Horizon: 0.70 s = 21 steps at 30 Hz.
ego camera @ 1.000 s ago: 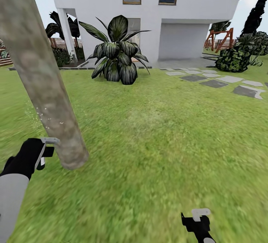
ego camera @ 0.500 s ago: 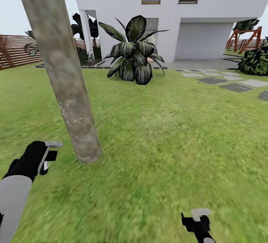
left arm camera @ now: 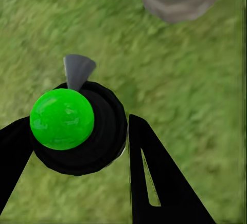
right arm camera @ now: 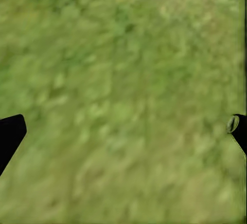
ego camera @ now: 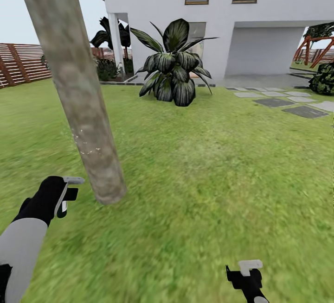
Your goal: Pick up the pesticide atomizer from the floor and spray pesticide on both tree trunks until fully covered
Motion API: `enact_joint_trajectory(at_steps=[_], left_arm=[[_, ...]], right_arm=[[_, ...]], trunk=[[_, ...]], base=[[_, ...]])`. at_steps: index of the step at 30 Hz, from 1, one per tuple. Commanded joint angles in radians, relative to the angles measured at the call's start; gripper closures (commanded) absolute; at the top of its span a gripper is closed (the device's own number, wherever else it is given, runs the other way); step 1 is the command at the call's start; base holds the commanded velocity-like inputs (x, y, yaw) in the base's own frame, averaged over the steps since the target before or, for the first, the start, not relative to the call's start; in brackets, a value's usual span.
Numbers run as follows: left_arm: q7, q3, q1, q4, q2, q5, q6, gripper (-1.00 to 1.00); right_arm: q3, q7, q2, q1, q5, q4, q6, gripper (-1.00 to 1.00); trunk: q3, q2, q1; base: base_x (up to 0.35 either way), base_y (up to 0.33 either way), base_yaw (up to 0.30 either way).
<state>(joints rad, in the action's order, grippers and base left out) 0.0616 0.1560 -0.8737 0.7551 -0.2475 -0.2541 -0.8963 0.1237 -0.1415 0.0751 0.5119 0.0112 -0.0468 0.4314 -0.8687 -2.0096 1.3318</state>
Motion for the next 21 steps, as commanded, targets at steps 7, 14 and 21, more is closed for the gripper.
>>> enact_joint_trajectory(at_steps=[7, 14, 21], left_arm=[[0.006, 0.021, -0.001, 0.006, 0.000, -0.009, -0.004, 1.00], [0.006, 0.027, -0.001, 0.007, 0.001, -0.010, -0.004, 1.00], [0.008, 0.027, -0.017, 0.020, 0.004, -0.007, -0.013, 1.00]], right_arm=[[0.008, -0.006, 0.000, 0.000, 0.001, 0.001, 0.001, -1.00], [0.008, -0.006, 0.000, 0.000, 0.001, -0.001, 0.001, -1.00], [0.008, -0.006, 0.000, 0.000, 0.001, 0.000, 0.001, -1.00]], trunk=[[-0.001, 0.000, 0.000], [-0.001, 0.000, 0.000], [-0.001, 0.000, 0.000]], base=[[0.019, -0.272, 0.000], [0.138, -0.261, 0.000], [0.182, -0.216, 0.089]])
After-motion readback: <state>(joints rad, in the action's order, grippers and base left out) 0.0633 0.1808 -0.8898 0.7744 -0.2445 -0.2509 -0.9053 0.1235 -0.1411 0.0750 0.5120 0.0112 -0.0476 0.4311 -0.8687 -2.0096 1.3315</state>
